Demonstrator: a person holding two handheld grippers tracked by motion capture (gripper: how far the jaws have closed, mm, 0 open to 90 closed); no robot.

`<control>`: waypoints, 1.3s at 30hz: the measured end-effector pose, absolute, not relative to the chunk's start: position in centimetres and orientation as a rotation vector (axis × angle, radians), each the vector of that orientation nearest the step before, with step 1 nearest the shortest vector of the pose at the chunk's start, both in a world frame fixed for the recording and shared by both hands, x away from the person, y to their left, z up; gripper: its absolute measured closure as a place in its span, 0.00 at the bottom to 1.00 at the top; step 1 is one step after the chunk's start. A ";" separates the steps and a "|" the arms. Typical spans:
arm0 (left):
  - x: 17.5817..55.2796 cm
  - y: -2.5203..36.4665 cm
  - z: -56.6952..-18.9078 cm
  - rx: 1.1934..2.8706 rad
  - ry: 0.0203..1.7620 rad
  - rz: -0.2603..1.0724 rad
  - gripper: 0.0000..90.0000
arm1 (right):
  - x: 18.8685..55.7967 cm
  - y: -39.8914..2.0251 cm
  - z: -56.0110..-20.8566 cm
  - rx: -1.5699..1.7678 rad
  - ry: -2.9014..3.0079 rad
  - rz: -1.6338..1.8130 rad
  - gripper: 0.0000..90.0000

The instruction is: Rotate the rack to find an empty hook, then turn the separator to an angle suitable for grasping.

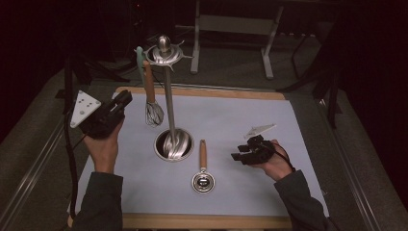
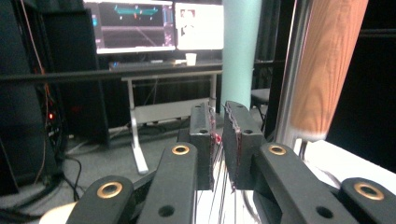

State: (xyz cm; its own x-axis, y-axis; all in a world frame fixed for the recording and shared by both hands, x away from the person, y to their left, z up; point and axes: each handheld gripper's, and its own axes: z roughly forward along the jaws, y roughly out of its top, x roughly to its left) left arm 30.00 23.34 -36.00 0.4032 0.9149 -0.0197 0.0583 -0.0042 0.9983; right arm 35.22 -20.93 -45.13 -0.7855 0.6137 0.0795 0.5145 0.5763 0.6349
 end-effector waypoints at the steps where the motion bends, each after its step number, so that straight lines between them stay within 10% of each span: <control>1: 30.0 23.4 -36.4 1.422 0.948 0.861 0.92 | 35.2 -20.9 -45.2 0.960 2.656 0.997 0.60; 39: 28.7 23.6 -53.6 1.609 1.261 0.667 0.83 | 35.0 -12.5 -48.6 1.021 2.636 1.071 0.62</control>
